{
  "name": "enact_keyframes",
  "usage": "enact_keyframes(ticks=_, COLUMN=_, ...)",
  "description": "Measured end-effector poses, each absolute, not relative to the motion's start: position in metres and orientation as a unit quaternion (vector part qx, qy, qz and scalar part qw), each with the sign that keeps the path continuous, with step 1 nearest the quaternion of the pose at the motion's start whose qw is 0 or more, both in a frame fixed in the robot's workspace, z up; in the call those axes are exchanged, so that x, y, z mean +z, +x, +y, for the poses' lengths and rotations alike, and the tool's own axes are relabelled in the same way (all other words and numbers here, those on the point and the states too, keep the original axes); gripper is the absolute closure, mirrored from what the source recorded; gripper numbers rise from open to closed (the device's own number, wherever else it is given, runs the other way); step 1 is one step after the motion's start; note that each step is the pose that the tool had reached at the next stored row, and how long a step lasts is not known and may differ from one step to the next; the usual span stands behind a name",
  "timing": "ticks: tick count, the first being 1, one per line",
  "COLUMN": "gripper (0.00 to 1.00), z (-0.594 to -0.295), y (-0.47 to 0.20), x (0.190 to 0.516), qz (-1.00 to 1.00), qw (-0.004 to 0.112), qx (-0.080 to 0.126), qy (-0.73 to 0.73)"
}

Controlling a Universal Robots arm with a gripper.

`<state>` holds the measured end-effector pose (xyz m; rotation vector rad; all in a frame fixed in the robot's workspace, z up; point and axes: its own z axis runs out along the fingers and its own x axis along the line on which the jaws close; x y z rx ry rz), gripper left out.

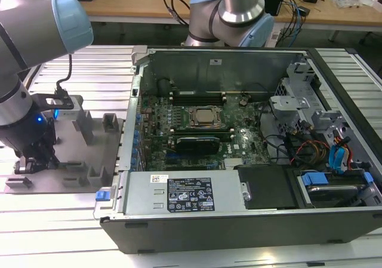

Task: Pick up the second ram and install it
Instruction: 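Pick up the second ram and move it above second insertion slot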

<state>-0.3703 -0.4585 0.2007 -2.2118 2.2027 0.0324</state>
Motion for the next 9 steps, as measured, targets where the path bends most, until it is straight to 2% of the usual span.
enact_keyframes(ticks=9, gripper=0.89, z=-0.4584, y=-0.3702, x=0.2018, qz=0.706, qw=0.010, qx=0.010, qy=-0.709)
